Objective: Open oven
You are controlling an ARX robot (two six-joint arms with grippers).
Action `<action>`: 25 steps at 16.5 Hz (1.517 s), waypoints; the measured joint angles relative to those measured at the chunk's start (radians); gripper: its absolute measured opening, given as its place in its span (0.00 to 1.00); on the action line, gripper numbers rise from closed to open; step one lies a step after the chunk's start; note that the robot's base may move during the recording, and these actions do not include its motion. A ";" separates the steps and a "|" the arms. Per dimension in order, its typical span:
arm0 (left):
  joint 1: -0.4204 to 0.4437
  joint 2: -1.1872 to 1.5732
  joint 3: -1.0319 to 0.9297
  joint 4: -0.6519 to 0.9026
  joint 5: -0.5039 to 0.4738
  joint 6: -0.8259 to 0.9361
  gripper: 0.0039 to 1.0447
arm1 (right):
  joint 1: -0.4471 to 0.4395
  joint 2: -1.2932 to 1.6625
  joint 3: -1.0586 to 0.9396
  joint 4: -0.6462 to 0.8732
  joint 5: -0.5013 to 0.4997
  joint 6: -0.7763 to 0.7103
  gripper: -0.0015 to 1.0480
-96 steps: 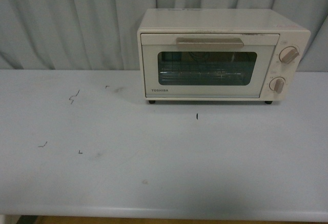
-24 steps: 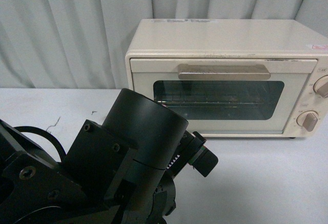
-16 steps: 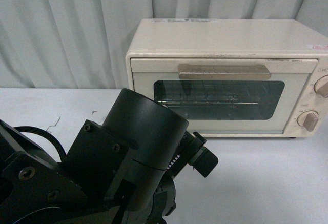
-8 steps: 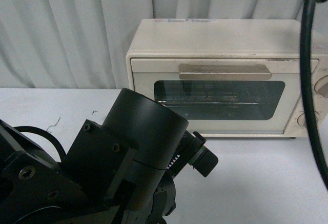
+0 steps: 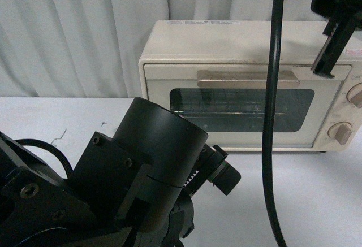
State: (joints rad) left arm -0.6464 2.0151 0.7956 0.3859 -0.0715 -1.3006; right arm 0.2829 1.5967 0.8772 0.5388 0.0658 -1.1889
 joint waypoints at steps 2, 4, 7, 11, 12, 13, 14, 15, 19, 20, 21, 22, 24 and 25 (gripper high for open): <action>0.000 0.000 0.000 0.000 0.000 0.000 0.94 | 0.008 0.005 -0.016 -0.048 -0.043 -0.063 0.02; 0.000 0.000 0.000 0.000 0.000 0.000 0.94 | 0.023 0.005 -0.044 -0.124 -0.084 -0.095 0.02; 0.000 0.000 0.000 0.000 0.000 0.000 0.94 | 0.034 0.005 -0.068 -0.169 -0.103 -0.106 0.02; 0.000 0.000 0.000 0.000 0.000 0.000 0.94 | 0.034 0.003 -0.071 -0.186 -0.106 -0.114 0.02; 0.000 0.000 0.000 0.000 0.000 0.000 0.94 | 0.038 0.003 -0.071 -0.189 -0.109 -0.114 0.02; 0.000 0.000 0.000 0.000 0.000 0.000 0.94 | 0.038 0.003 -0.071 -0.187 -0.113 -0.114 0.02; 0.000 0.000 0.000 0.000 0.000 0.000 0.94 | 0.038 0.006 -0.071 -0.182 -0.116 -0.114 0.02; 0.000 0.000 0.000 0.000 0.000 0.000 0.94 | 0.038 0.011 -0.069 -0.181 -0.116 -0.114 0.02; 0.000 0.000 0.000 0.000 0.000 0.000 0.94 | 0.030 0.047 -0.047 -0.198 -0.118 -0.115 0.02; 0.000 0.000 0.000 0.000 0.000 0.000 0.94 | 0.016 0.058 -0.030 -0.198 -0.118 -0.114 0.02; 0.000 0.000 0.000 0.000 0.000 0.000 0.94 | 0.009 0.084 -0.013 -0.193 -0.120 -0.114 0.02; 0.000 0.000 0.000 0.000 0.000 0.000 0.94 | 0.002 0.098 0.002 -0.191 -0.123 -0.114 0.02; 0.000 0.000 0.000 0.000 0.000 0.000 0.94 | -0.009 0.103 0.003 -0.187 -0.129 -0.114 0.02; 0.000 0.000 0.000 0.000 0.000 0.000 0.94 | -0.009 0.103 0.002 -0.187 -0.130 -0.114 0.02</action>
State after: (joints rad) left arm -0.6464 2.0151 0.7956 0.3859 -0.0719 -1.3006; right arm 0.2737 1.6997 0.8795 0.3515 -0.0643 -1.3029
